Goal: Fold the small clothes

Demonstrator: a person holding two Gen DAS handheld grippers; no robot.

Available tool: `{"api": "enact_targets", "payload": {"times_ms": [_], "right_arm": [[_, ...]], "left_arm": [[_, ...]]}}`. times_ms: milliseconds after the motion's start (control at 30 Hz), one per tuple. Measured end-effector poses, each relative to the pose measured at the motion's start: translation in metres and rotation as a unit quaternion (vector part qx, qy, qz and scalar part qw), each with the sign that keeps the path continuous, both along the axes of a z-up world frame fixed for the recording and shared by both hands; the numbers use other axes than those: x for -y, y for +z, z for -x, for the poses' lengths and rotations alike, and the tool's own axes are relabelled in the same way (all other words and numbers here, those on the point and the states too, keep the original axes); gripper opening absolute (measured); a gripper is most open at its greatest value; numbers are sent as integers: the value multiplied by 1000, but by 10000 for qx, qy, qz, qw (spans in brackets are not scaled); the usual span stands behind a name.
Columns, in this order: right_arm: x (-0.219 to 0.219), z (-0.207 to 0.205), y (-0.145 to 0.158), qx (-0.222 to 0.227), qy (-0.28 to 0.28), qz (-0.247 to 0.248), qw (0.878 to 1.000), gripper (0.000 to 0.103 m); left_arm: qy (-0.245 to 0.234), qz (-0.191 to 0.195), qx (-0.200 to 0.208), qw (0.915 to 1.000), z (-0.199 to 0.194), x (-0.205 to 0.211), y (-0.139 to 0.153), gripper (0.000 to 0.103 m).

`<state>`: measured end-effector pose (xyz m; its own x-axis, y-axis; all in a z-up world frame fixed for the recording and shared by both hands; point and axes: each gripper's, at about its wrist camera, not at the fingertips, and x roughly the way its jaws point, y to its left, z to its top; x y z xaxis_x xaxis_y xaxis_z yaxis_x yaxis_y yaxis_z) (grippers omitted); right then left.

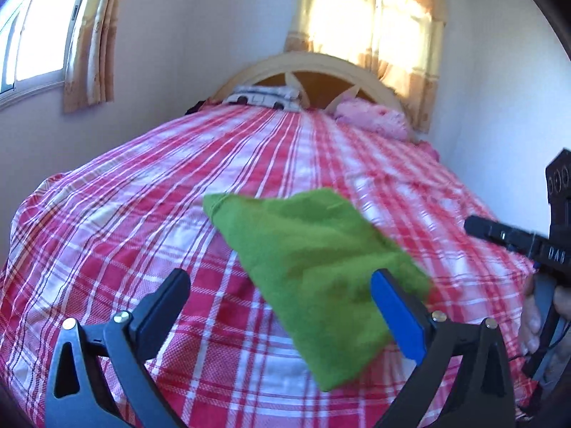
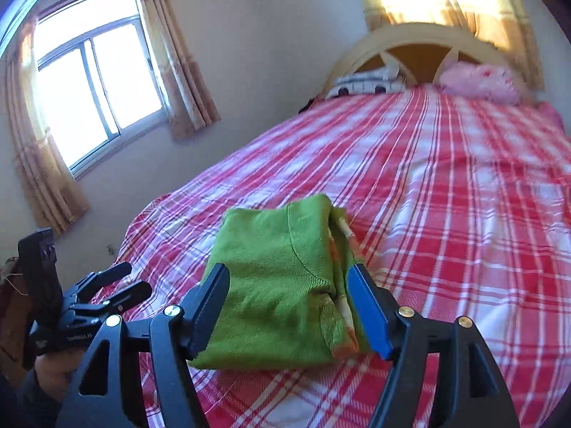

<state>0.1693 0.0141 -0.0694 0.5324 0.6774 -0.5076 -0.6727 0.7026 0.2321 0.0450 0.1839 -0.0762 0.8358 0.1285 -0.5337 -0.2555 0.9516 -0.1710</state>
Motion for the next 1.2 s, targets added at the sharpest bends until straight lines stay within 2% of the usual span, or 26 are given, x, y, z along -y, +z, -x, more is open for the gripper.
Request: {"api": "enact_targets", "payload": {"times_ms": [233, 600, 1200], "right_arm": [[1, 32, 13, 592, -65, 221, 9980, 72], [-2, 43, 15, 676, -44, 211, 9975, 72], [0, 51, 14, 742, -116, 269, 9968, 73]], "left_arm": [[-200, -18, 192, 9996, 5, 13, 15, 103], [-172, 8, 344, 9993, 13, 19, 23, 103], [-183, 27, 337, 9993, 15, 23, 24, 103]]}}
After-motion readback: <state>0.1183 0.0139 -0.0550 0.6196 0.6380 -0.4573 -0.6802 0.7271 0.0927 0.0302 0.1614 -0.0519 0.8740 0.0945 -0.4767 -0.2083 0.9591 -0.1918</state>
